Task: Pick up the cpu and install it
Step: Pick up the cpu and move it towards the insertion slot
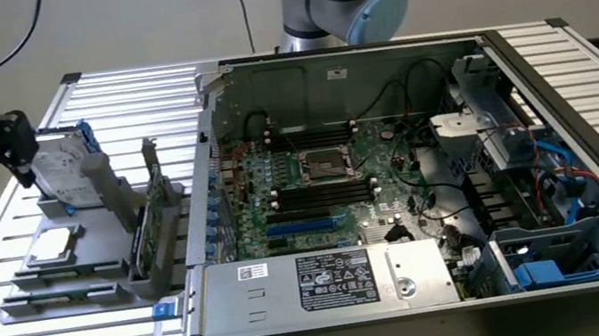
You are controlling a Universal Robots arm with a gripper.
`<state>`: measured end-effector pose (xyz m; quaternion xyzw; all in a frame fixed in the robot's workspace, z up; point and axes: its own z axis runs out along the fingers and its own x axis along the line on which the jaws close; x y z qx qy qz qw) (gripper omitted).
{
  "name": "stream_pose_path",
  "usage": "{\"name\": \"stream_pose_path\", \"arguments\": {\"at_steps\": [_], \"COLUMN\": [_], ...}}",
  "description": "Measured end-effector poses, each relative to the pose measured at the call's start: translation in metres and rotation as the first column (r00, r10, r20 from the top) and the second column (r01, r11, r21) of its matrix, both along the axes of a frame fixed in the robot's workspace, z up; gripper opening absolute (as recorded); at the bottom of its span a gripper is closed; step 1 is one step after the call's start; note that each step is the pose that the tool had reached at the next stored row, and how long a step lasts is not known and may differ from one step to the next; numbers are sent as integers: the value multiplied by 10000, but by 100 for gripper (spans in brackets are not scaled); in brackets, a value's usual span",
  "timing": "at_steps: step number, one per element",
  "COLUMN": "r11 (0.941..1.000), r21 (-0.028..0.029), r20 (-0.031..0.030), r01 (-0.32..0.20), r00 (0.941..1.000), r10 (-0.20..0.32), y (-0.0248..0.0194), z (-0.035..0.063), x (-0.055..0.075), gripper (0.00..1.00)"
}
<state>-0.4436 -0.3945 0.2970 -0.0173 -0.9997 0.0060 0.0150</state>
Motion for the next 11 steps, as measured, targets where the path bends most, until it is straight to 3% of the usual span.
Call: {"name": "stream_pose_path", "arguments": {"at_steps": [6, 11], "r11": [10000, 9998], "r21": [79, 178], "r20": [1, 2], "r01": [-1, -1], "r00": [10000, 10000], "r10": [1, 1], "y": [-81, -160], "z": [-79, -149], "x": [57, 83], "gripper": [67, 67]}}
